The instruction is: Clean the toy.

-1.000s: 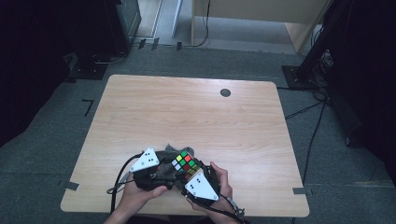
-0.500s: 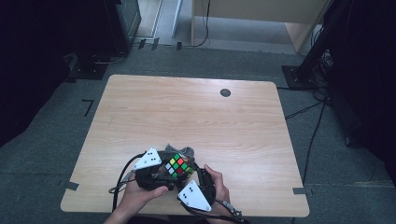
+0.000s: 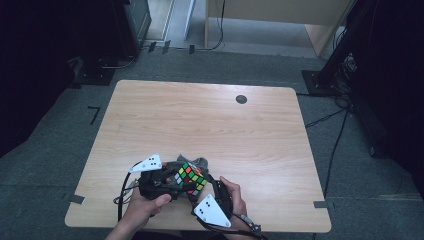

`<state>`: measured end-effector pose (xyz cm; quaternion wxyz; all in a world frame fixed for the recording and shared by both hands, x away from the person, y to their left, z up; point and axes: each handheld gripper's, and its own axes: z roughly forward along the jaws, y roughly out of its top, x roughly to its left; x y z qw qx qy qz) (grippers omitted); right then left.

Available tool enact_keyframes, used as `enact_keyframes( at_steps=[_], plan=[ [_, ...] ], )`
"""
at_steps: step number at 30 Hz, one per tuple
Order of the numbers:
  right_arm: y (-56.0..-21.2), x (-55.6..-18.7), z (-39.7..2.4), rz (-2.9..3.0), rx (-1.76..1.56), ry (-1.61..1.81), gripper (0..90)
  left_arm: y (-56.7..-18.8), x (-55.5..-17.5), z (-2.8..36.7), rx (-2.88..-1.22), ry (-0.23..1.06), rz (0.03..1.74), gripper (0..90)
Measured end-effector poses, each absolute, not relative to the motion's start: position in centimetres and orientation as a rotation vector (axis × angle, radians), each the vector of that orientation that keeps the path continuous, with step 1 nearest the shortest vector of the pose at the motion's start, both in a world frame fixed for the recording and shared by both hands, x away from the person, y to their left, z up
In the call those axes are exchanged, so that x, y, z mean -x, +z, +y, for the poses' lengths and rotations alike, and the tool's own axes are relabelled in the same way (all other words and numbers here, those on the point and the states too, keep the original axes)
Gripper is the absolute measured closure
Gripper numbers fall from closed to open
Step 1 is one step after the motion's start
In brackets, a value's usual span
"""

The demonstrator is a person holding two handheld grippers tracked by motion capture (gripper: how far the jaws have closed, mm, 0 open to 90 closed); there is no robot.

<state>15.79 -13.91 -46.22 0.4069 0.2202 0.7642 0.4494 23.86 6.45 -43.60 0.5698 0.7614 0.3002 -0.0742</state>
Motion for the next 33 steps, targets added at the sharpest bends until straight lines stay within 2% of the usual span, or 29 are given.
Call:
enact_keyframes(
  at_steps=[9, 18, 21, 26, 30, 33],
  plan=[
    [-46.0, -15.4, -14.0, 1.919, -0.453, 1.103, 34.8, -43.8, -24.3, 6.5, -1.810, -0.262, 0.682, 29.7],
    [-46.2, -15.0, -13.4, 1.915, -0.365, 1.047, 34.3, -43.9, -24.1, 6.3, -1.869, -0.222, 0.659, 33.8],
    [-46.2, -15.3, -13.5, 1.944, -0.390, 1.071, 31.5, -43.8, -24.2, 7.0, -1.877, -0.143, 0.673, 34.0],
    [-46.5, -16.3, -14.8, 1.976, -0.563, 1.172, 30.8, -43.1, -25.0, 10.3, -1.737, -0.071, 0.731, 34.0],
    [-47.1, -18.5, -15.4, 2.061, -0.899, 1.347, 31.9, -42.6, -24.5, 12.1, -1.725, 0.187, 0.736, 34.0],
    [-47.7, -19.3, -14.7, 2.096, -1.011, 1.332, 31.0, -42.8, -24.3, 13.0, -1.677, 0.263, 0.745, 34.0]
  ],
)
